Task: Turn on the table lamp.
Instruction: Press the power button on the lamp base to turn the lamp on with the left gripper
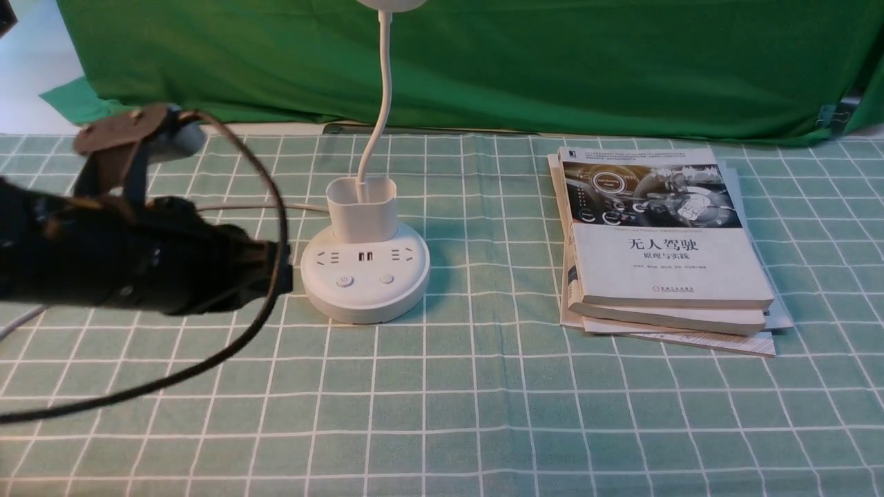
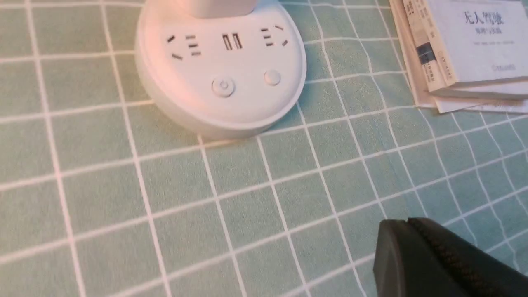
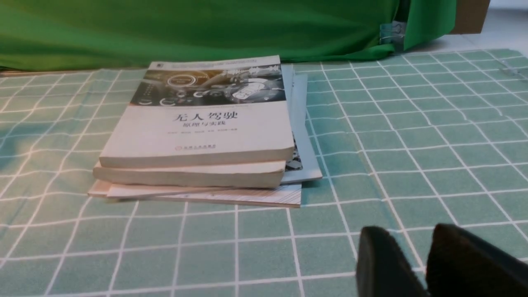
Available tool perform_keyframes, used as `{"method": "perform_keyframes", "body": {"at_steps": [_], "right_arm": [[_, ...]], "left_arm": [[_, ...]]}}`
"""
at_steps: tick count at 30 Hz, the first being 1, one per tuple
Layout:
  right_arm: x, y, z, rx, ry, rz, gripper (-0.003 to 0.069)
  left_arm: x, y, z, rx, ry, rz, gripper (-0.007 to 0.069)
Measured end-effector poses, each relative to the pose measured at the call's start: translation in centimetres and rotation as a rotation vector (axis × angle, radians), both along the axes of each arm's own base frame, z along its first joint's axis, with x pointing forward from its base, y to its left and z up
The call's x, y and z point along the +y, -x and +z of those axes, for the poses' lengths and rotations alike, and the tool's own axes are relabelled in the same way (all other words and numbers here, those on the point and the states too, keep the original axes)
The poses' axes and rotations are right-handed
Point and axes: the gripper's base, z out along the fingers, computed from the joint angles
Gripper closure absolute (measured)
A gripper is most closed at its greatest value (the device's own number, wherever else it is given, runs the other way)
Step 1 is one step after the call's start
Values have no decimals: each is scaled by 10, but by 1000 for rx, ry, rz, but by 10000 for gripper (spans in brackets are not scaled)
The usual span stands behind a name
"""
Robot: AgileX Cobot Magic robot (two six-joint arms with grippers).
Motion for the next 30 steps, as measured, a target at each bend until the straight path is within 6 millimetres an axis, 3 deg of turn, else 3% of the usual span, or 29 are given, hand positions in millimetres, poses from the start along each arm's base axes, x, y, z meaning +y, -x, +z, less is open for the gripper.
{"method": "perform_keyframes", "body": {"at_steps": [7, 11, 15, 21, 30], "right_arm": [[0, 0, 0, 0, 0, 0, 421], [0, 0, 0, 0, 0, 0, 421], [0, 0, 0, 0, 0, 0, 421], [0, 0, 0, -1, 0, 0, 421], [0, 0, 0, 0, 0, 0, 421]], "left_arm": [[-71, -59, -18, 35, -236, -118, 603], [-93, -90, -40, 65, -290, -107, 603], [-101, -110, -63, 116, -334, -94, 603], [-103, -118, -93, 176, -380, -99, 603], [-104, -126, -93, 105, -374, -62, 603]]}}
